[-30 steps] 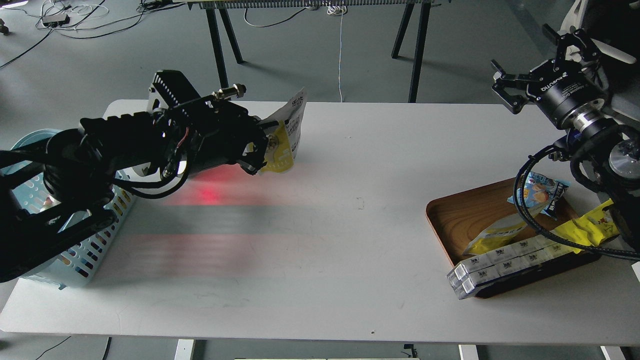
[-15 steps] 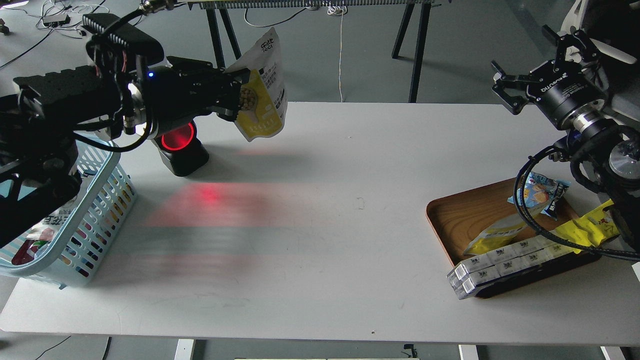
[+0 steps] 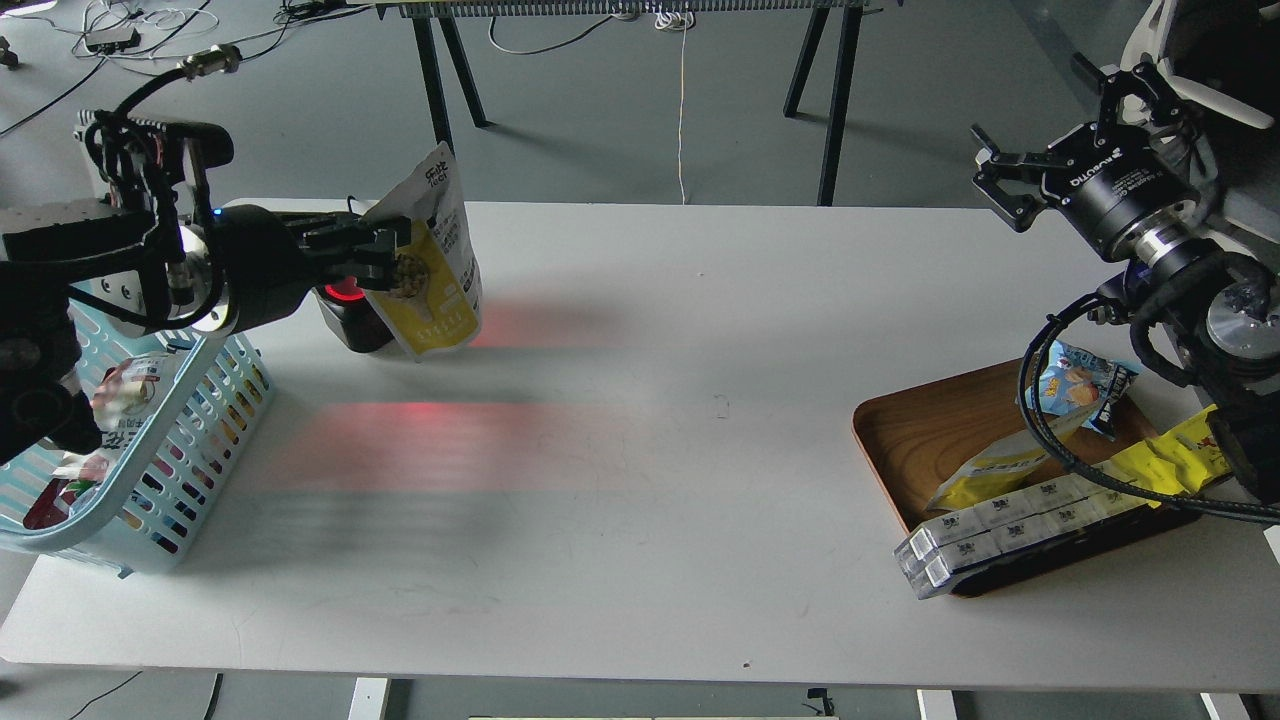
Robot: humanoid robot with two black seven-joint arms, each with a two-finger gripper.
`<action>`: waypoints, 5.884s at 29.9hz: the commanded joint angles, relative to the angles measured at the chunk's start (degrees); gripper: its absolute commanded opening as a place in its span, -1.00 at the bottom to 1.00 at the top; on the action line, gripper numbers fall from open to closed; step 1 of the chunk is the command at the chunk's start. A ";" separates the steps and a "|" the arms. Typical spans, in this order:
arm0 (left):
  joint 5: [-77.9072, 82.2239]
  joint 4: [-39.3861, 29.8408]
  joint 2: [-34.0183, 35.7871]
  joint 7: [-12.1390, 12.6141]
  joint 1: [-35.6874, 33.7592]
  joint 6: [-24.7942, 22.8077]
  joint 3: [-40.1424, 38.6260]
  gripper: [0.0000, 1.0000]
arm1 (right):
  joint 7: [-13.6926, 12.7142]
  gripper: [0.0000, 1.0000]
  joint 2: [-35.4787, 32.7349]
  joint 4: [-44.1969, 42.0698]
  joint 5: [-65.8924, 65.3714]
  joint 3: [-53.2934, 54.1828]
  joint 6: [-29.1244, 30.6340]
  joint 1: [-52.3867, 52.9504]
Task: Scan snack and place in basket
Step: 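Lift the packet with the left gripper over the barcode scanner, then hold the packet in front of the scanner, turning it to scan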
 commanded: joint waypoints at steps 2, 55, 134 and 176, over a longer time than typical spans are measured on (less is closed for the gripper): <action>-0.83 0.00 -0.11 0.18 1.21 0.00 0.10 -0.99 | 0.00 0.98 0.01 0.00 -0.07 0.00 0.00 0.00; 6.28 5.27 -10.13 -7.03 0.77 7.52 0.19 -0.98 | 0.00 0.97 1.24 0.00 -1.04 0.00 -0.17 0.53; 26.68 5.97 -0.38 -18.98 6.39 10.34 5.02 -0.98 | 0.00 0.98 1.42 0.00 -1.92 0.00 -0.17 0.18; 28.08 4.30 -3.89 -19.77 -13.99 0.00 16.35 -0.98 | 0.00 0.98 1.59 -0.09 -1.92 0.18 0.00 0.09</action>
